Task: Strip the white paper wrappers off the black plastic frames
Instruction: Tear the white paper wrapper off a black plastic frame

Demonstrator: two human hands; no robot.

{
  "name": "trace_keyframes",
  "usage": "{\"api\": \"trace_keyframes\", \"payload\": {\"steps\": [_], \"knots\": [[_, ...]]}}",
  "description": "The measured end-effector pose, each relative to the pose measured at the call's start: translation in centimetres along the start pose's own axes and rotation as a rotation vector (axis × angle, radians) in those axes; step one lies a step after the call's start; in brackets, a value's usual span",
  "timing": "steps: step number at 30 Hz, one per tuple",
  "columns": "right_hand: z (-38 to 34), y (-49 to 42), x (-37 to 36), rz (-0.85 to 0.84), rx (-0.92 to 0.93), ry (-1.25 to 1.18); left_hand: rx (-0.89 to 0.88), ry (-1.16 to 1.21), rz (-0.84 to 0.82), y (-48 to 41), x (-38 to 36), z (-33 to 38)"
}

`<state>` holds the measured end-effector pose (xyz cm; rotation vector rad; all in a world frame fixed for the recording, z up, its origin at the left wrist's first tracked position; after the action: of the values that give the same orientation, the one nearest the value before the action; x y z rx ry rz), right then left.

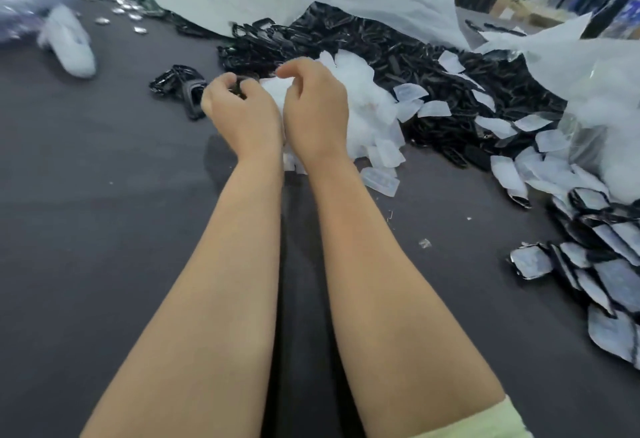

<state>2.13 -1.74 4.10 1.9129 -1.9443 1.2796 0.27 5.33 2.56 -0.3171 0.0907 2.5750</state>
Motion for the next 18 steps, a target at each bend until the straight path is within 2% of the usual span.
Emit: {"api": "trace_keyframes", "payload": {"steps": [4, 10, 15, 18], "knots": [[-1.0, -1.0, -1.3, -0.005, -0.014, -0.078, 0.037, -0.201, 0.084, -2.3, 1.1, -0.1], [-0.2, -1.1, -3.4, -0.131, -0.052, 0.013, 0.148, -0.59, -0.044, -3.4, 1.3, -0.8], [0.1, -1.1, -2.9, -0.068, -0.1, -0.093, 0.131, -0.748, -0.092, -3.4, 0.7, -1.8], [0.0, -0.9, -2.6, -0.066, -0.091, -0.114, 0.094, -0.746, -0.068, -3.2, 0.7, -2.0]]}}
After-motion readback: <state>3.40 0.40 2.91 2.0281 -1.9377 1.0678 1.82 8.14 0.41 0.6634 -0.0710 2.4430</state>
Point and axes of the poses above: each hand's wrist, its own y-axis away from the middle knuckle, its own x-axis out of the back of the hand, z = x × y, the point moved 2 cm from there along -y, towards the middle knuckle, and after that the axes turned 10 degrees about y, right-handed, at the moved point
